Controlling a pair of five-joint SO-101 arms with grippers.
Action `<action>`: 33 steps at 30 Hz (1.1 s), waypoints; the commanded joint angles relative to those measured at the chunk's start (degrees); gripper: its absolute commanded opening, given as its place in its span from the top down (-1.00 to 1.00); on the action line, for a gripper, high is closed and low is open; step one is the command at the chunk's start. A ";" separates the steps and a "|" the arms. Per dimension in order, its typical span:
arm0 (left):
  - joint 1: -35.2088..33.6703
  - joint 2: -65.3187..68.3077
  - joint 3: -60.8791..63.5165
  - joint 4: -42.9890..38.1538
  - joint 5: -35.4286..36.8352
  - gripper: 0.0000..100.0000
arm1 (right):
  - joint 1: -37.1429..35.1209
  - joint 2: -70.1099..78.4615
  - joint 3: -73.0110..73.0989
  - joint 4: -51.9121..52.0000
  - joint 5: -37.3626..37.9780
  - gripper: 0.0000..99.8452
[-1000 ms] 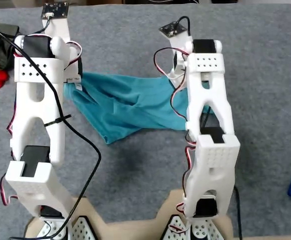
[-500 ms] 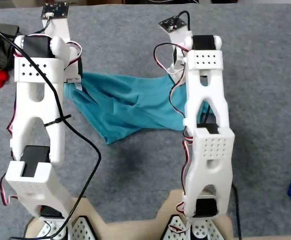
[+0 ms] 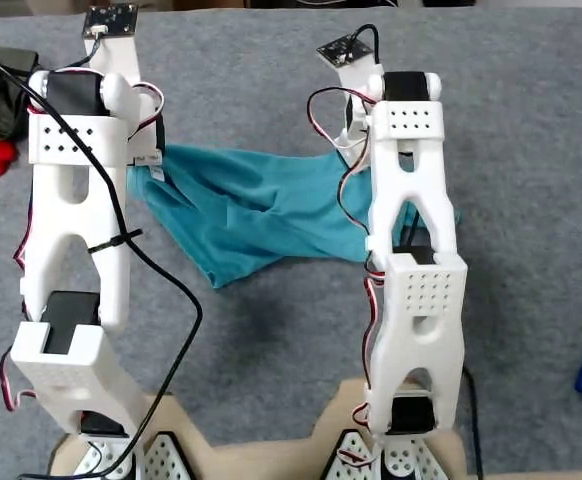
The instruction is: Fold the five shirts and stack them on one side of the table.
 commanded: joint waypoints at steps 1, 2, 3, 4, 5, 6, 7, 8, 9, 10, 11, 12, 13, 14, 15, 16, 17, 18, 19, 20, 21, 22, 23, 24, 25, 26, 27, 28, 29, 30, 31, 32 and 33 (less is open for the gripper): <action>0.26 -0.31 -0.09 0.53 -0.09 0.96 | 0.66 -0.31 -3.12 0.44 0.09 0.90; 0.26 -0.31 -0.09 0.53 -0.09 0.96 | 0.66 -0.31 -3.12 0.44 0.09 0.90; 0.26 -0.31 -0.09 0.53 -0.09 0.96 | 0.66 -0.31 -3.12 0.44 0.00 0.90; 0.26 -0.31 -0.09 0.53 -0.09 0.96 | 0.66 -0.31 -3.12 0.44 -0.09 0.91; 0.26 -0.31 -0.09 0.53 -0.09 0.96 | 0.66 -0.31 -3.12 0.44 -0.62 0.93; 0.26 -0.31 -0.09 0.53 -0.09 0.96 | 0.66 -0.40 -3.12 0.44 -1.85 0.97; 0.26 -0.31 -0.09 0.53 -0.09 0.96 | 0.75 -0.40 -3.12 0.35 -3.43 0.99; 0.26 -0.31 -0.09 0.53 -0.09 0.96 | 0.75 -0.40 -3.12 0.26 -5.27 0.99; 0.26 -0.31 -0.09 0.53 -0.09 0.96 | 0.75 -0.40 -3.12 0.18 -6.77 0.99; 0.26 -0.31 -0.09 0.53 -0.09 0.96 | 0.75 -0.40 -3.12 0.18 -7.74 0.99; 0.26 -0.31 -0.09 0.53 -0.09 0.96 | 0.75 -0.40 -3.21 0.18 -8.44 0.99; 0.26 -0.31 -0.09 0.53 -0.09 0.96 | 0.75 -0.48 -3.21 0.18 -8.88 0.99; 0.26 -0.31 -0.18 0.53 -0.09 0.96 | 0.75 -0.57 -3.30 0.26 -9.23 0.99; 0.26 -0.31 -0.35 0.53 -0.09 0.96 | 0.75 -0.57 -4.00 0.44 -9.49 0.99; 0.26 -0.40 -0.53 0.53 -0.09 0.96 | 1.01 -0.57 -5.23 0.70 -10.29 0.99; 0.26 -0.48 -0.53 0.53 -0.09 0.96 | 1.54 -0.57 -6.99 1.67 -11.08 0.99; 0.26 -0.66 -0.53 0.53 -0.09 0.96 | 2.07 -0.57 -9.54 2.64 -11.87 0.99; 0.18 -0.75 -0.70 0.35 -0.18 0.96 | 2.33 -0.57 -12.97 4.40 -12.13 0.99; 0.18 -0.84 -1.23 0.26 -0.26 0.96 | 2.77 -0.57 -16.66 6.42 -12.22 0.99; 0.18 -0.84 -2.46 0.26 -0.35 0.96 | 3.30 -0.66 -20.88 7.65 -12.48 0.99; 0.18 -0.84 -3.78 0.26 -0.53 0.96 | 3.82 -0.84 -24.48 7.65 -12.57 0.99; 0.18 -0.84 -5.01 0.26 -0.44 0.96 | 4.44 -1.45 -27.91 7.65 -12.57 0.99; 0.18 -0.84 -6.42 0.26 -0.26 0.96 | 5.05 -2.33 -30.73 7.65 -12.66 0.99; 0.18 -0.84 -7.91 0.26 -0.18 0.96 | 5.32 -3.30 -32.31 7.56 -13.19 0.99; 0.26 -0.84 -9.49 0.26 -0.18 0.96 | 5.32 -4.53 -33.10 7.56 -13.63 0.99; 0.26 -0.84 -11.08 0.35 -0.18 0.96 | 5.32 -6.11 -33.27 7.56 -13.71 0.99; 0.26 -0.84 -12.84 0.35 -0.09 0.96 | 5.41 -8.04 -33.27 7.56 -13.71 0.99; 0.18 -0.84 -14.51 0.35 -0.09 0.96 | 5.41 -10.33 -33.01 7.56 -13.80 0.99; 0.18 -0.84 -16.00 0.35 -0.09 0.96 | 5.41 -12.62 -32.75 7.56 -13.89 0.99; 0.18 -0.84 -17.41 0.35 -0.09 0.96 | 5.41 -14.73 -32.48 7.47 -14.15 0.99; 0.09 -0.84 -18.81 0.44 -0.09 0.96 | 5.41 -16.92 -32.48 7.47 -14.15 0.99; 0.09 -0.84 -20.22 0.44 -0.09 0.96 | 5.41 -19.21 -32.57 7.38 -14.15 0.99; 0.09 -0.84 -21.63 0.44 -0.09 0.96 | 5.41 -21.32 -32.66 7.38 -14.15 0.99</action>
